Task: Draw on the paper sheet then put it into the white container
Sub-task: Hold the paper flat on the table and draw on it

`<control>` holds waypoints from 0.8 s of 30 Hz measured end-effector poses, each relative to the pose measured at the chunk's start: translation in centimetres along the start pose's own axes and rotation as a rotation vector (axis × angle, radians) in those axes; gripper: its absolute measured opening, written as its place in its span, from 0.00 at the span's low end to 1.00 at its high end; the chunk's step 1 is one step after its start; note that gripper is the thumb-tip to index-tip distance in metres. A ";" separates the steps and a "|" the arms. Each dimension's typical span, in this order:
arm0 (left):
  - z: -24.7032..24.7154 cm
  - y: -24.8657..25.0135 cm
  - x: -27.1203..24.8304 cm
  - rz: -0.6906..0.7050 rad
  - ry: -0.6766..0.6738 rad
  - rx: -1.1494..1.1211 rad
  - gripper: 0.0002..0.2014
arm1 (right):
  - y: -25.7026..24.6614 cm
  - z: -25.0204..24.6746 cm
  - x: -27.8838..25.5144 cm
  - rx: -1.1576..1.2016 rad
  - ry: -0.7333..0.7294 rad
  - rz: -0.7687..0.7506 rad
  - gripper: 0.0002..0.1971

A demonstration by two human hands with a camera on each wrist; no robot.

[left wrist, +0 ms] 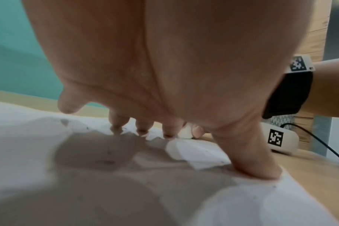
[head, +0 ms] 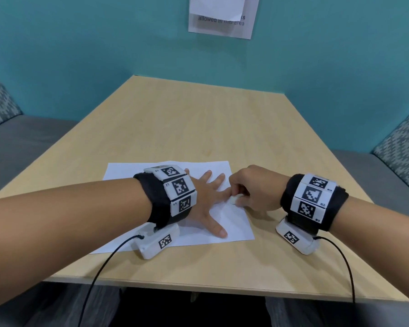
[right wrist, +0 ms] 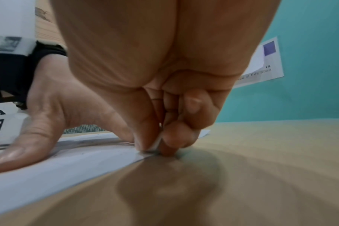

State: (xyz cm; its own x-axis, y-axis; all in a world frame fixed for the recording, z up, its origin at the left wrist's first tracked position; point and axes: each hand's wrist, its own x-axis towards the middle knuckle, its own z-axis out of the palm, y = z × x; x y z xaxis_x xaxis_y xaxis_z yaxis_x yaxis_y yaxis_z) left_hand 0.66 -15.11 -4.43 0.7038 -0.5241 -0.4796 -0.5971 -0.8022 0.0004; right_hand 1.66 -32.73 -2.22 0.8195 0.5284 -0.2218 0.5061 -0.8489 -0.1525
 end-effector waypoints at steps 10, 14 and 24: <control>0.4 0.2 0.3 0.014 -0.002 -0.010 0.53 | -1.5 -0.1 -1.0 -0.002 -0.068 -0.083 0.06; 0.2 0.3 -0.1 0.014 -0.015 -0.019 0.49 | -2.4 0.7 -1.6 0.034 -0.116 -0.127 0.06; 0.2 0.4 -0.5 0.040 0.002 -0.034 0.42 | -2.8 1.0 -2.0 0.051 -0.151 -0.158 0.06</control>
State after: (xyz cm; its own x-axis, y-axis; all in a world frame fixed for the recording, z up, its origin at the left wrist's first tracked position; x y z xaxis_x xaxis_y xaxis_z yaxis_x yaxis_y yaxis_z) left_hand -0.02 -15.13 -4.35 0.6800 -0.5567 -0.4771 -0.6115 -0.7897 0.0500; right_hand -1.71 -31.38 -2.33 0.6797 0.6536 -0.3327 0.6073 -0.7559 -0.2444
